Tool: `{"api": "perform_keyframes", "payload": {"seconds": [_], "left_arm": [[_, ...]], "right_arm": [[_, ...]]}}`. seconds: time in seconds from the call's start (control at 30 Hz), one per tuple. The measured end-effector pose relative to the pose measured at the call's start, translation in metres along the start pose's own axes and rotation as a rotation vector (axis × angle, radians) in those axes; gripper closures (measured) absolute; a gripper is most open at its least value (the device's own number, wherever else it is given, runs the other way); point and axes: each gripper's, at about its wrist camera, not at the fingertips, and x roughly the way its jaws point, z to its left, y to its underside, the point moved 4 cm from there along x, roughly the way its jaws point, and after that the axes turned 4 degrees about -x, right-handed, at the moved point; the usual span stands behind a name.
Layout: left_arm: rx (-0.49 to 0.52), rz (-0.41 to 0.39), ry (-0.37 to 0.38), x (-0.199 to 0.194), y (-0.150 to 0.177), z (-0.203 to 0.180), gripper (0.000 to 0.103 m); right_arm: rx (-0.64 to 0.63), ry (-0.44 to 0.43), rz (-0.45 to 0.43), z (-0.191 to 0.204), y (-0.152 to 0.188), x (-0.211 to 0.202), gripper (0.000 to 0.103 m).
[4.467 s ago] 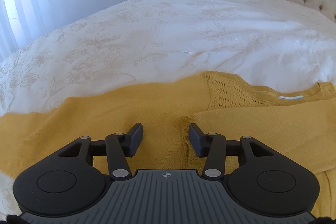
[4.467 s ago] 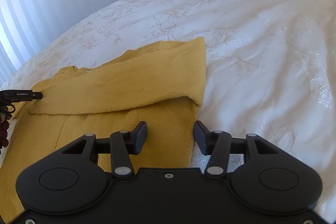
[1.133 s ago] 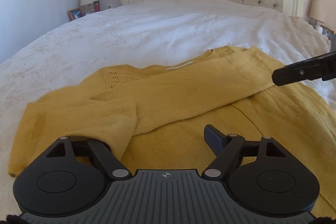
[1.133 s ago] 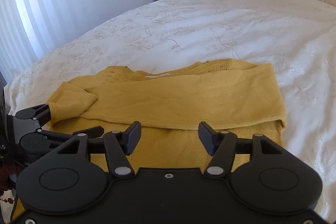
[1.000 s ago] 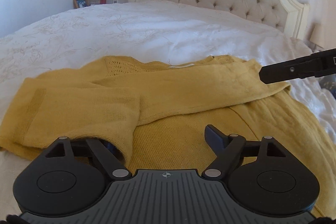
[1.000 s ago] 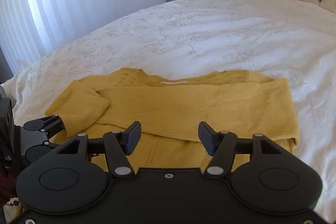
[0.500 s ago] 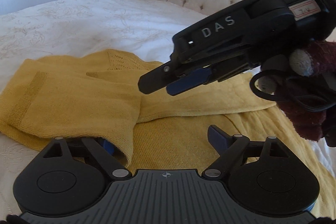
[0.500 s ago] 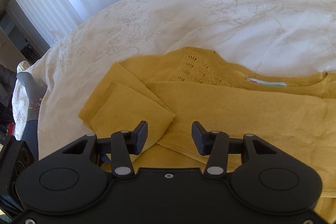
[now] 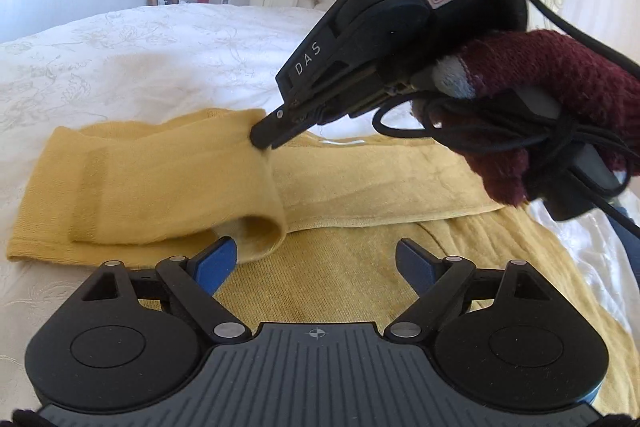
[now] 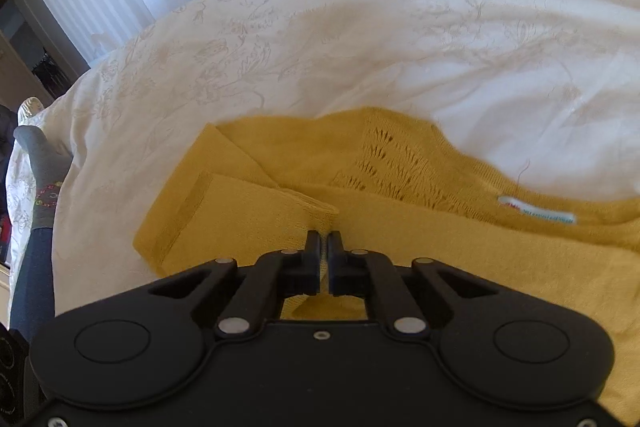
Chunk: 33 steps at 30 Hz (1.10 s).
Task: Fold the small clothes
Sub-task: 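Grasp the sweater hem with the right gripper and fold it toward the collar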
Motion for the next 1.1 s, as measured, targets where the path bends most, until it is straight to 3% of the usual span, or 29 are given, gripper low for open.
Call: {"api": "perform_keyframes", "payload": {"seconds": [0.17, 0.23, 0.33, 0.43, 0.57, 0.73, 0.77, 0.83, 0.87, 1.07, 1.1], "left_arm": [[-0.034, 0.013, -0.047, -0.006, -0.003, 0.013, 0.016], [-0.046, 0.016, -0.109, -0.009, -0.007, 0.024, 0.016], [-0.086, 0.016, -0.196, -0.016, -0.014, 0.046, 0.016], [-0.136, 0.010, -0.265, -0.026, -0.020, 0.069, 0.016], [-0.184, 0.001, -0.354, -0.044, -0.025, 0.099, 0.016], [-0.213, -0.037, -0.453, -0.070, -0.037, 0.127, 0.016], [-0.218, -0.044, -0.469, -0.073, -0.037, 0.131, 0.016], [-0.240, -0.050, -0.483, -0.078, -0.037, 0.136, 0.016], [-0.257, -0.050, -0.477, -0.079, -0.037, 0.139, 0.016], [-0.269, -0.048, -0.457, -0.078, -0.036, 0.140, 0.016], [-0.264, -0.046, -0.450, -0.076, -0.036, 0.138, 0.016]], "right_arm": [[-0.065, 0.172, 0.030, -0.015, -0.017, 0.017, 0.092], [-0.103, 0.246, 0.015, -0.012, -0.019, 0.015, 0.084], [-0.156, 0.224, -0.039, 0.007, -0.022, 0.000, 0.083], [-0.220, 0.169, -0.048, 0.035, -0.021, -0.004, 0.066], [-0.259, 0.121, -0.045, 0.067, -0.018, 0.005, 0.066], [-0.273, 0.125, -0.062, 0.095, -0.007, 0.019, 0.064], [-0.267, 0.123, -0.065, 0.100, -0.004, 0.021, 0.061], [-0.262, 0.121, -0.070, 0.109, 0.002, 0.026, 0.044], [-0.270, 0.126, -0.073, 0.114, 0.005, 0.029, 0.043], [-0.345, 0.236, -0.041, 0.123, 0.018, 0.046, 0.050], [-0.343, 0.242, -0.043, 0.120, 0.019, 0.044, 0.069]]}}
